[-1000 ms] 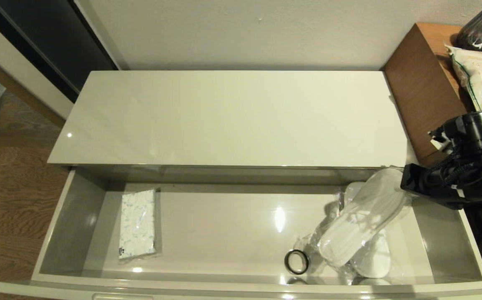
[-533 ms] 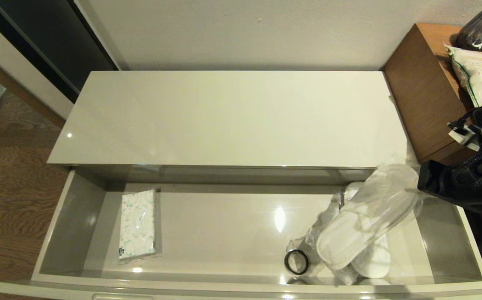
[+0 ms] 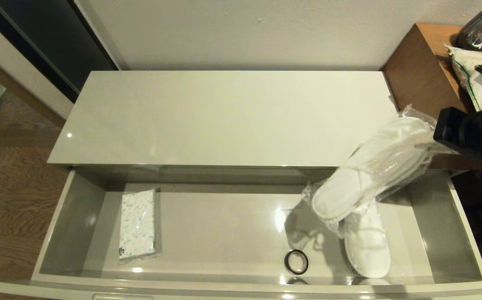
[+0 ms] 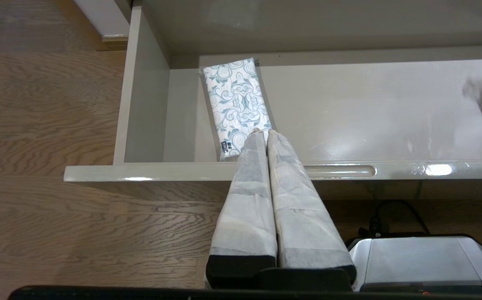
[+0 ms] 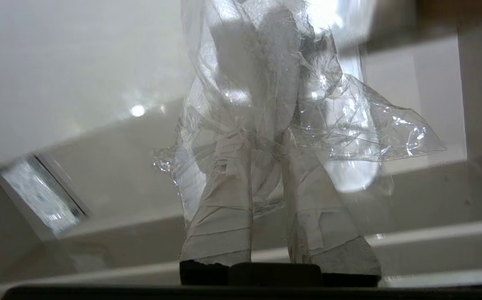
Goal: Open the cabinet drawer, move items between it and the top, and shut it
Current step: Place the disposable slippers on the table
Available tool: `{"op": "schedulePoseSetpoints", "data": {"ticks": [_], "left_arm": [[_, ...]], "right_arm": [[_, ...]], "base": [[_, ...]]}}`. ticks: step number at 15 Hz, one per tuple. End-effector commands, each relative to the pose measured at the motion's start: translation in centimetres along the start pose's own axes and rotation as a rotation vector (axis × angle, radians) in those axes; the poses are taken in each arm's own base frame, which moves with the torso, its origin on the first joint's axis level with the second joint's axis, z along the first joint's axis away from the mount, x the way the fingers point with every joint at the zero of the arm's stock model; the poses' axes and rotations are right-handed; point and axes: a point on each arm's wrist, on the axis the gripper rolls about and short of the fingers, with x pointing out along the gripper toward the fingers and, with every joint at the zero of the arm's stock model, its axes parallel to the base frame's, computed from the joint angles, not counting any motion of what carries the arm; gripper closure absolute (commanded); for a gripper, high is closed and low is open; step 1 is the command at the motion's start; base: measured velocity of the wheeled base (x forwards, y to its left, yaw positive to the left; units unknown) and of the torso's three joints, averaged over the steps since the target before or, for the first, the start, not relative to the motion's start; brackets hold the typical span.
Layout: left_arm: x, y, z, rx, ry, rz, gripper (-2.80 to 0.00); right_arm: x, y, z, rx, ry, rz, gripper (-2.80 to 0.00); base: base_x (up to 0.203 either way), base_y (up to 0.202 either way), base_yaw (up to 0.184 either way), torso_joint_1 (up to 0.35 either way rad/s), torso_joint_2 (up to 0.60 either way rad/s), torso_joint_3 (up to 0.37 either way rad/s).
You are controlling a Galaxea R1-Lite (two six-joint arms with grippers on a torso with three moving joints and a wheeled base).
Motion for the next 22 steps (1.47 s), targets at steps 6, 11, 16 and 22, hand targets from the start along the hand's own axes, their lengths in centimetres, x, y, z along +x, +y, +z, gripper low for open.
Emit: {"op": "schedulePoseSetpoints", "data": {"ticks": [6,11,16,22], "left_arm": [[0.0,0.0,0.0,0.0,0.001,-0.001,0.0],[0.0,0.0,0.0,0.0,0.003,-0.001,0.0],[0.0,0.0,0.0,0.001,0.002,0.0,0.0],[0.0,0.0,0.0,0.001,0.003,0.0,0.0]], "right_arm": [[12.4,3.8,7.7,0.019,-0.125,-0.159,0.0],[19.4,-0.6,8.1,0.018,-0.206,-0.403,0.0],[16.8,0.0,9.2,0.038,-0.259,-0.369,-2.8],[8.9,1.1,11.0,0.062,-0.392,-0.289,-2.8]], "base": [[0.0,0.0,0.0,0.0,0.0,0.0],[0.0,0.0,0.0,0.0,0.0,0.0],[0.0,0.0,0.0,0.0,0.0,0.0],[0.0,0.0,0.0,0.0,0.0,0.0]]}}
